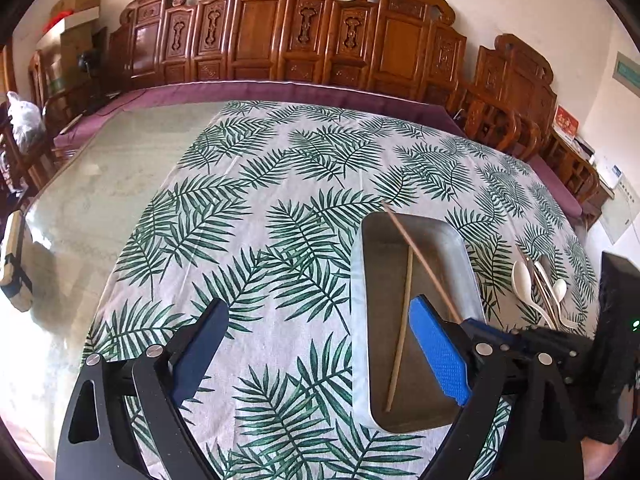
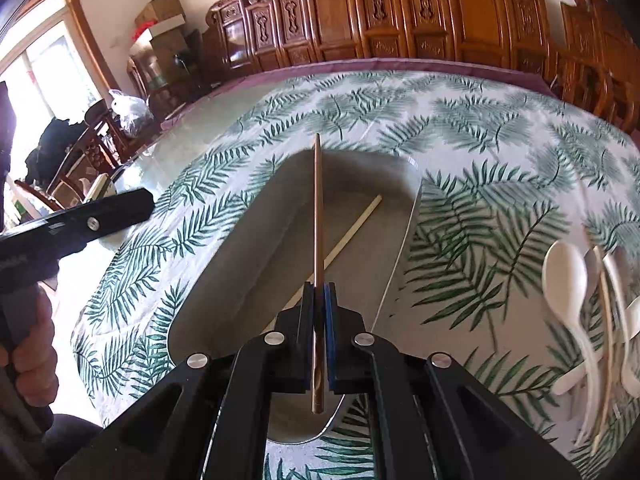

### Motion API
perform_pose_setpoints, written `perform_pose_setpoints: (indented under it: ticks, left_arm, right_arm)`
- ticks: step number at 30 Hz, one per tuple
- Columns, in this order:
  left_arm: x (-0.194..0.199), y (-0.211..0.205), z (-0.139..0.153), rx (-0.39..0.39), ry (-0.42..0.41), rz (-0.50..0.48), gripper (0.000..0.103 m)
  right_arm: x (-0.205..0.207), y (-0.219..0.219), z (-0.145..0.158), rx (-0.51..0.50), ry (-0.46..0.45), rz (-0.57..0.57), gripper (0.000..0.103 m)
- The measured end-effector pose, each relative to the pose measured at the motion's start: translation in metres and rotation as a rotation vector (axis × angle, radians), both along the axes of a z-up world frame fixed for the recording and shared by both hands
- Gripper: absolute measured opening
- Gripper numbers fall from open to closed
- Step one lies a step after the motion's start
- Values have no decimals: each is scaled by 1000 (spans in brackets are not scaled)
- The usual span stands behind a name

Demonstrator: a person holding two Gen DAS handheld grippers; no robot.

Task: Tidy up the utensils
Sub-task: 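Move the right gripper's chopstick over the grey tray and open to drop it, then reach the right gripper to the pile and grasp a white plastic fork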

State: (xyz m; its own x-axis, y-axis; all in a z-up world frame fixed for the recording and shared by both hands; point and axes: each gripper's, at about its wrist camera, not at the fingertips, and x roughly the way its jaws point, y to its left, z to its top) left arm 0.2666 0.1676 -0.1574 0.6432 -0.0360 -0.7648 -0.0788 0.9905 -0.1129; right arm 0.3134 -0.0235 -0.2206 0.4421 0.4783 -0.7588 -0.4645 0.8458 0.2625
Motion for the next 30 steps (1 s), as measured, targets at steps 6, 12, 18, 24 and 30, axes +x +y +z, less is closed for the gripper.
perform_pose_setpoints:
  ticks: [6,12,18,24,30]
  left_arm:
    - [0,0,0,0,1,-1,88]
    - [0,-2,-1,-1,1,-5,88]
    - [0,-9,0,5,2,-8,88]
    - [-2,-37,7,-3,-22,-45,88]
    - [-2,-82,15,-3,-46,-111,88]
  right_arm:
    - [-6,5,-8,-15,17,12,6]
    - [-10,10,-9,-29,4,28,8]
    - [-16,-7,8,13,-68,66,17]
    - [-26,-68,34,13,-153,33,17]
    - [-25,-135,55,-57,-224,-49,18]
